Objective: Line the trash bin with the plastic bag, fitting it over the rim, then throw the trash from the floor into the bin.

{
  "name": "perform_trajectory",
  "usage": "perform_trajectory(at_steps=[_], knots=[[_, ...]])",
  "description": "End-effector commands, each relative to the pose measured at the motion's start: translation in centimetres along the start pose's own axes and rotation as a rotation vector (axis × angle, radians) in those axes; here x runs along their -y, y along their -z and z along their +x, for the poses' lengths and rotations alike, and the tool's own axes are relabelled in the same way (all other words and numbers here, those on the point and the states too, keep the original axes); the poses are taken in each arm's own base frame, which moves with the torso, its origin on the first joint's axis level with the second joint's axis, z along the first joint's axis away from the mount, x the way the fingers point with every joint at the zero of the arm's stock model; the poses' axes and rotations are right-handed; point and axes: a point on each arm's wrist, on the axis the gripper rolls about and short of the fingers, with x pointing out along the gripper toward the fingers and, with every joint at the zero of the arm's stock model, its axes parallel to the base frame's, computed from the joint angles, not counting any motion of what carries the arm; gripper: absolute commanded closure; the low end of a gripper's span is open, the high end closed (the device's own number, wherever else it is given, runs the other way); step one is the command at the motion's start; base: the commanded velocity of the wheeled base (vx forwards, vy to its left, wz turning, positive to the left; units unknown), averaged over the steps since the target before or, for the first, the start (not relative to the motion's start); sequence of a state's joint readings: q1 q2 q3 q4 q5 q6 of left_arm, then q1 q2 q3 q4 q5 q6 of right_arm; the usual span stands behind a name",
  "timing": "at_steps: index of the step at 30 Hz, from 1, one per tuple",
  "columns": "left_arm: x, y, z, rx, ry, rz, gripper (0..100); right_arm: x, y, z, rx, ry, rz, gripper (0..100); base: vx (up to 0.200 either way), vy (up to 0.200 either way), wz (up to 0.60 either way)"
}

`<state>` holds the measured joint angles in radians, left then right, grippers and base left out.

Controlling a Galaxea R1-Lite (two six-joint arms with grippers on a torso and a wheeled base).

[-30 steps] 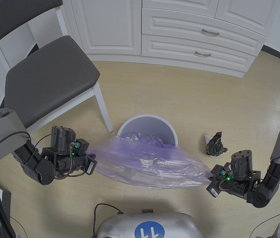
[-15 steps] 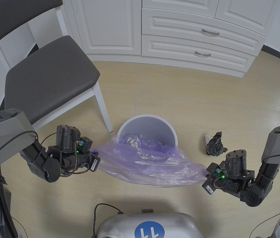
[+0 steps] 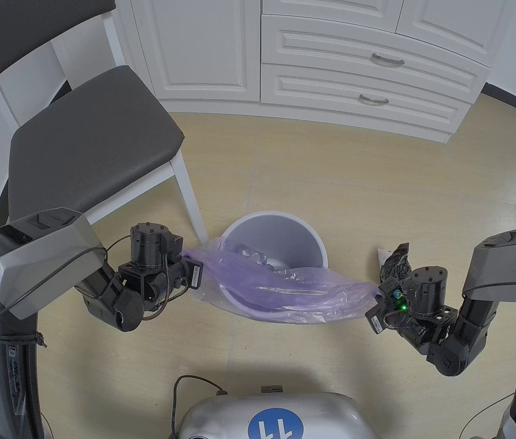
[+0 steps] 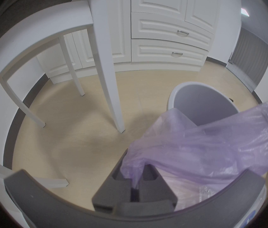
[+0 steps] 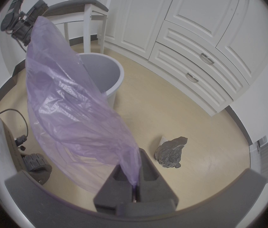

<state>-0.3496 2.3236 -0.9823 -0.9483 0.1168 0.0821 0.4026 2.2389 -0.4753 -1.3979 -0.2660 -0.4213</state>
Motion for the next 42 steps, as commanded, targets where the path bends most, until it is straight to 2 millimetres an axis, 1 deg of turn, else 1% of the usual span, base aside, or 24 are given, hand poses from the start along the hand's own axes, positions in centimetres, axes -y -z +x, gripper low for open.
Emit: perform_trajectory(at_steps=[1, 7, 13, 14, 16, 17, 18, 19, 22, 26, 30, 31, 32, 34, 36, 42], knots=[[0.6, 0.1, 0.7, 0.017, 0.008, -0.015, 100, 0.0, 0.0, 0.5, 0.001, 0.017, 0.011, 100, 0.000, 0.000, 0.00], [0.5, -1.0, 0.9, 0.074, 0.005, -0.054, 100, 0.5, -0.1, 0.8, 0.003, 0.037, 0.021, 100, 0.000, 0.000, 0.00], [0.4, -1.2, 0.4, 0.063, -0.002, -0.057, 100, 1.1, 0.3, 1.5, -0.014, 0.070, 0.027, 100, 0.000, 0.000, 0.00], [0.1, -0.9, -0.4, 0.027, -0.009, -0.042, 100, 1.3, 0.8, 2.0, -0.026, 0.079, 0.030, 100, 0.000, 0.000, 0.00], [-0.1, -0.6, -1.4, -0.021, -0.007, -0.012, 100, 1.4, 1.1, 2.0, -0.040, 0.080, 0.025, 100, 0.000, 0.000, 0.00], [-0.1, -0.7, -1.7, -0.030, -0.004, 0.000, 100, 1.4, 1.2, 2.0, -0.042, 0.081, 0.025, 100, 0.000, 0.000, 0.00], [-0.3, -0.9, -2.9, -0.071, 0.007, 0.035, 100, 1.4, 1.4, 1.8, -0.049, 0.076, 0.020, 100, 0.000, 0.000, 0.00], [-0.4, -1.0, -3.4, -0.086, 0.010, 0.041, 100, 1.4, 1.4, 1.7, -0.051, 0.075, 0.019, 100, 0.000, 0.000, 0.00], [-0.3, -1.6, -5.3, -0.131, 0.043, 0.053, 100, 1.1, 1.4, 0.5, -0.060, 0.048, -0.015, 100, 0.000, 0.000, 0.00], [-0.2, -1.9, -6.6, -0.184, 0.082, 0.062, 100, 1.1, 2.1, -1.1, -0.097, 0.017, -0.098, 100, 0.000, 0.000, 0.00], [0.0, -1.5, -6.0, -0.198, 0.086, 0.062, 100, 0.6, 2.4, -1.4, -0.112, -0.003, -0.133, 100, 0.000, 0.000, 0.00], [0.1, -1.1, -5.3, -0.207, 0.085, 0.060, 100, 0.3, 2.6, -1.2, -0.114, -0.011, -0.137, 100, 0.000, 0.000, 0.00], [0.1, -1.0, -5.2, -0.207, 0.085, 0.060, 100, 0.3, 2.6, -1.2, -0.117, -0.012, -0.136, 100, 0.000, 0.000, 0.00], [0.3, -0.4, -4.0, -0.211, 0.077, 0.057, 100, -0.3, 3.0, -0.5, -0.126, -0.019, -0.139, 100, 0.000, 0.000, 0.00], [0.4, 0.1, -3.4, -0.209, 0.076, 0.055, 100, -0.5, 3.1, 0.0, -0.123, -0.019, -0.136, 100, 0.000, 0.000, 0.00], [0.6, 0.9, -2.4, -0.211, 0.074, 0.057, 100, -0.4, 3.3, 0.8, -0.123, 0.000, -0.122, 100, 0.000, 0.000, 0.00]])
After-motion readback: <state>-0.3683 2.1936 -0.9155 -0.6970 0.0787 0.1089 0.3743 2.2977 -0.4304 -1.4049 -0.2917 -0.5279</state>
